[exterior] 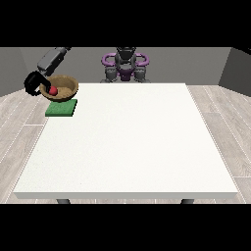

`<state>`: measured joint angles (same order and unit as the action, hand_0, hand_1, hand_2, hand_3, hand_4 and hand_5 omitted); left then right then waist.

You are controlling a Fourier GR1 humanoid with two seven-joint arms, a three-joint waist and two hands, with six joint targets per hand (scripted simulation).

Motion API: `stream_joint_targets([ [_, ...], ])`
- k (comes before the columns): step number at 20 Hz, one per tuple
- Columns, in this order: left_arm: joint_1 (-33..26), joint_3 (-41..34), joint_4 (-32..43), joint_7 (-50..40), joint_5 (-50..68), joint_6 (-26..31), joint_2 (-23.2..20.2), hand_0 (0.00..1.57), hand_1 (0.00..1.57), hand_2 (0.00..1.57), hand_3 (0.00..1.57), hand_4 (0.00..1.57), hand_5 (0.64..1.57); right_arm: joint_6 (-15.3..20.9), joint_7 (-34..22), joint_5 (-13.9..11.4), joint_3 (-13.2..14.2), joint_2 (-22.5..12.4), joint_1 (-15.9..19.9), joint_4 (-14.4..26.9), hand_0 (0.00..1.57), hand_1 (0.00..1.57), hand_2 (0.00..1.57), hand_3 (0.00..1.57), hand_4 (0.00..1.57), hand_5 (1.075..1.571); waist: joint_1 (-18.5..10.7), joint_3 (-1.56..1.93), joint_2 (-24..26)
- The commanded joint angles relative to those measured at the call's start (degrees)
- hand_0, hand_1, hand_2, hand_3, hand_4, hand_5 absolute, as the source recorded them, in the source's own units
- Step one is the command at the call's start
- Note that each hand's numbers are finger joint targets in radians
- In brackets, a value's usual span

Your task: Pick the cup and pour the ball into the bowl, then pick the bowl and place it on the pad

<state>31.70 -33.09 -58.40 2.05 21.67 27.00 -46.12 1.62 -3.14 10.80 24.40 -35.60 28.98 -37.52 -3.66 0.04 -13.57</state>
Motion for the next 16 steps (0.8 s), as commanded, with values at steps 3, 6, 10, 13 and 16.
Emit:
stream_joint_targets([
  [3,0.22,-2.00,1.35,0.97,2.92,3.24,-2.95,0.00,0.00,0.00,0.00,1.19,1.562,2.68,2.34,0.58,3.09,-3.94,2.47,3.42,1.54,1.54,1.44,0.88,0.00,1.553,-1.31,-0.01,-2.62],
  [6,-0.18,-0.73,0.84,-0.58,2.09,0.89,-2.19,0.00,0.00,0.00,0.00,1.19,1.562,2.74,1.62,0.76,2.74,-3.48,3.93,4.60,1.46,1.46,1.39,0.80,0.00,1.539,-0.83,0.00,-1.41],
  [10,-1.08,0.22,3.46,6.02,-1.35,-0.21,-0.57,0.00,0.00,0.00,0.00,1.19,1.564,7.66,2.04,0.65,0.43,4.65,5.26,0.92,1.45,1.45,1.38,0.75,0.00,1.540,0.46,-0.06,-1.32],
  [13,1.12,-0.12,3.70,4.32,-0.20,-0.82,-2.23,0.00,0.00,0.00,0.00,1.19,1.564,8.06,2.55,-0.90,-0.45,1.90,7.92,1.71,1.38,1.38,1.34,0.72,0.00,1.536,-0.03,-0.04,-2.87],
  [16,-0.40,-1.75,4.69,8.66,0.10,1.40,-3.44,0.00,0.00,0.00,0.00,1.19,1.567,6.09,5.06,-0.05,0.82,0.34,7.01,3.25,0.93,0.93,1.10,1.04,0.16,1.509,-0.76,-0.04,-5.81],
])
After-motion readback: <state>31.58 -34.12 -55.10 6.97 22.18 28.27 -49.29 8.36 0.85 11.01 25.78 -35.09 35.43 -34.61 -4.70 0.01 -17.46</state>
